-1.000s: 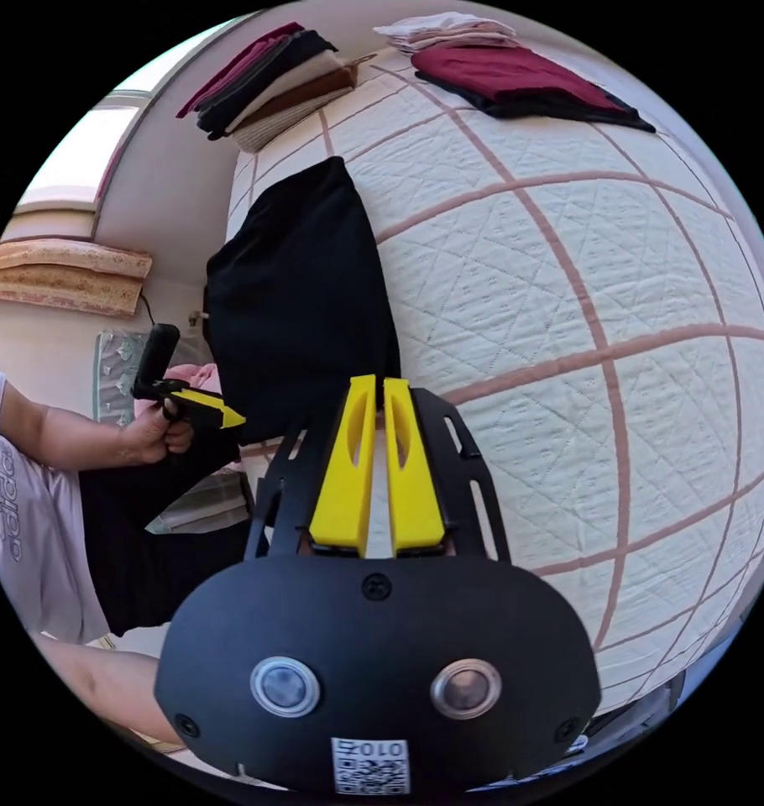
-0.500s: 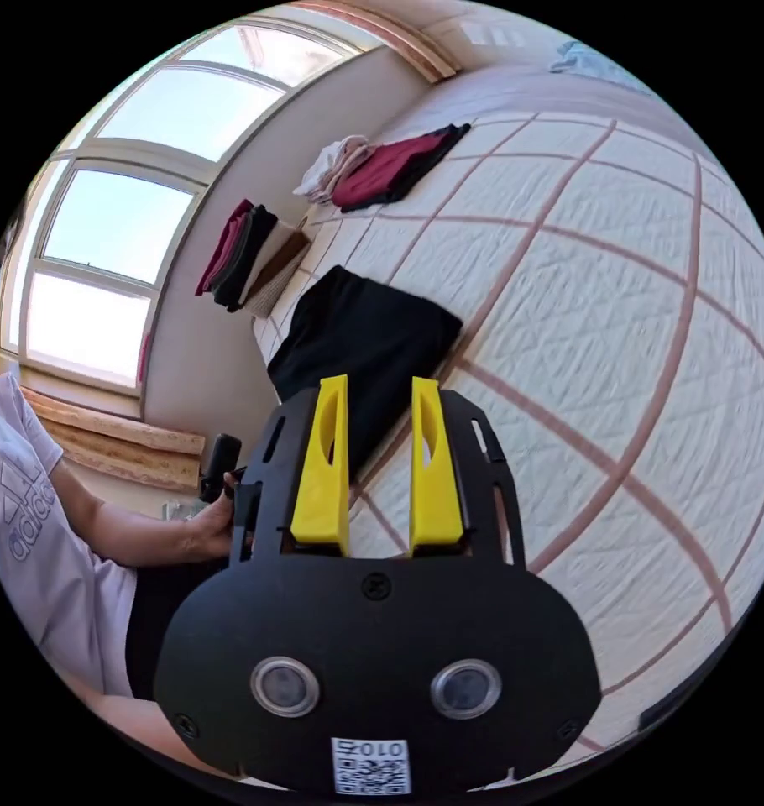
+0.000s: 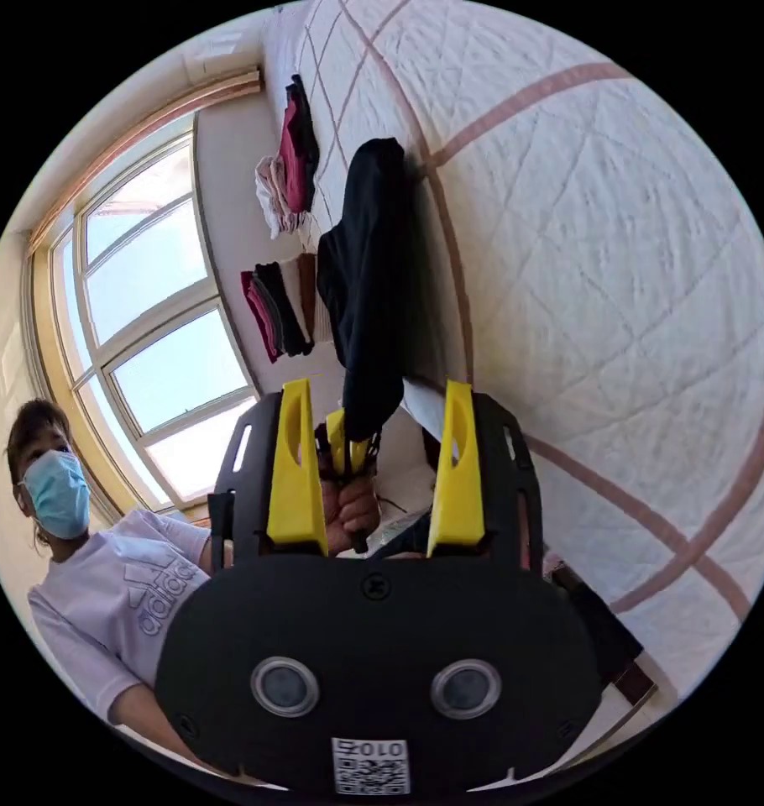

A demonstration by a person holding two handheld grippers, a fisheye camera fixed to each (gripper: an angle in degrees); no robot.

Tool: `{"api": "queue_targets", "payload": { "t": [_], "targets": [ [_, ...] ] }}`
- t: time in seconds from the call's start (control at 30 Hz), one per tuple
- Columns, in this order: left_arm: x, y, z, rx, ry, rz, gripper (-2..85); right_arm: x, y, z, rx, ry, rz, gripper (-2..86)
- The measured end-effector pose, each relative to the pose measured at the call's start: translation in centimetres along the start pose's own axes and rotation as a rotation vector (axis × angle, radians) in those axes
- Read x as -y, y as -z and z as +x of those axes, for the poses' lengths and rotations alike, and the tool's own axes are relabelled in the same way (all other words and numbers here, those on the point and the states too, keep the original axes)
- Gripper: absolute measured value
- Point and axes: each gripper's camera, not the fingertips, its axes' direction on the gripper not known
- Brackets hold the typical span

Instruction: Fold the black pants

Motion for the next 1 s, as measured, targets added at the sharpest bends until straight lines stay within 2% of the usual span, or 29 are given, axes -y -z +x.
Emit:
{"api": "queue_targets", "payload": {
  "t": [0.13, 0.17, 0.27, 0.33, 0.5, 0.57, 0.63, 0.8, 0.93, 1.0],
  "targets": [
    [-0.5, 0.4, 1.6, 0.013, -0.041, -0.005, 6.0, 2.1, -3.0, -0.5, -0.019, -0.014, -0.079, 15.2],
    [-0.7, 0.4, 2.0, 0.017, -0.056, -0.009, 6.4, 2.6, -3.8, -0.4, -0.002, -0.032, -0.089, 12.0],
    [-1.5, 1.3, 2.8, 0.029, -0.087, -0.019, 8.3, 3.3, -4.2, -0.6, 0.066, -0.073, -0.018, 6.6],
    [-2.6, 2.8, 3.3, 0.009, -0.134, -0.005, 11.4, 3.5, -4.2, -1.8, -0.009, -0.079, -0.016, 6.0],
    [-5.5, 10.0, 1.7, 0.013, -0.01, 0.239, 22.2, 3.5, -4.1, -6.5, 0.137, -0.036, -0.017, 5.7],
    [-5.2, 12.4, 0.6, -0.083, 0.007, 0.403, 24.7, 3.6, -4.4, -7.9, 0.113, -0.021, -0.032, 5.7],
    [-4.1, 13.1, 0.0, -0.154, 0.009, 0.45, 25.8, 3.6, -4.7, -8.9, 0.078, -0.016, -0.042, 5.6],
    [-2.1, 12.5, 0.3, -0.182, 0.04, 0.377, 25.5, 3.3, -6.2, -11.0, 0.03, -0.021, -0.056, 5.6],
    [-2.6, 14.6, 1.3, -0.208, 0.045, 0.505, 23.4, 2.8, -7.1, -12.0, -0.02, -0.026, -0.062, 5.6],
    [-2.4, 15.5, 1.9, -0.148, 0.064, 0.488, 19.4, 2.3, -7.8, -12.3, -0.037, -0.036, -0.063, 5.6]
  ]
}}
